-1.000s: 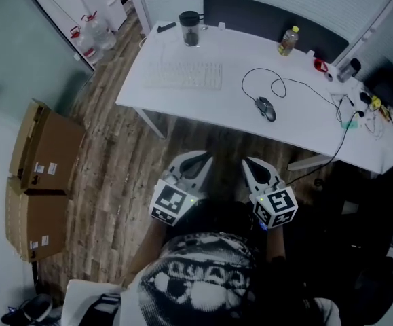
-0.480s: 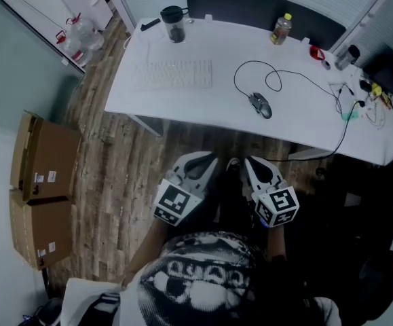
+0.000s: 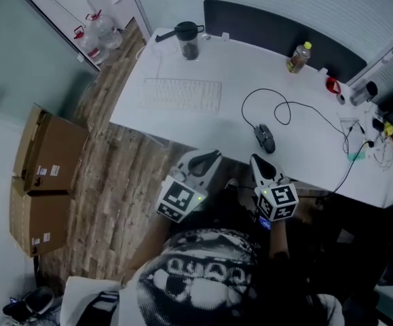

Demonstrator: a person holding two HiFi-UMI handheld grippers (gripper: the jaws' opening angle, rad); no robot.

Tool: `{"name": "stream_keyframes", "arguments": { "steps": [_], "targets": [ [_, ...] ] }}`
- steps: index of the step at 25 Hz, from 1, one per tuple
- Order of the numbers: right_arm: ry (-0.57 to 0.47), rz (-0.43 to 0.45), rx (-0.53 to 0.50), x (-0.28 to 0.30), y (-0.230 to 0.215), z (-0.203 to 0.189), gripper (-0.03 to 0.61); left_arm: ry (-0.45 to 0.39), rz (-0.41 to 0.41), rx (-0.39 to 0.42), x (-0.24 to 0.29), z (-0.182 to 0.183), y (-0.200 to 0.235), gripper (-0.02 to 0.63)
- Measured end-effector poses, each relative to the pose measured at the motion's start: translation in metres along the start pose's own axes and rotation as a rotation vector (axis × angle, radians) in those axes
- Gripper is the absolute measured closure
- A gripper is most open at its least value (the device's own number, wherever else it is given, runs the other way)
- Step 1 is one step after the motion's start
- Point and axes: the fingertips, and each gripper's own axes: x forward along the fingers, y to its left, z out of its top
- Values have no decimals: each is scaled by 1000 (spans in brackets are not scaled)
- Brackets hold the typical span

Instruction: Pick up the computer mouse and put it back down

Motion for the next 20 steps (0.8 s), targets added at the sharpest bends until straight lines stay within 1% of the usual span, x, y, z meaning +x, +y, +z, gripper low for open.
{"name": "stream_keyframes", "arguments": {
  "steps": [5, 11, 12, 13, 14, 17, 20],
  "targets": [
    [41, -27, 12, 17, -55, -6, 583, -7, 2, 1, 41, 17, 6, 597],
    [112, -49, 44, 36, -112, -32, 581, 11, 18, 5, 77, 26, 12, 597],
    [128, -46, 45, 40, -119, -38, 563, 13, 22, 7, 83, 27, 13, 597],
    [147, -40, 45, 45, -125, -45, 502, 14, 26, 8, 88, 28, 14, 597],
    [168, -34, 43, 49, -131, -52, 456, 15, 31, 10, 92, 29, 14, 597],
    [228, -17, 27, 64, -143, -71, 385, 21, 48, 11, 103, 30, 16, 597],
    [283, -10, 18, 80, -151, -88, 297, 34, 65, 5, 111, 28, 17, 597]
  ]
}}
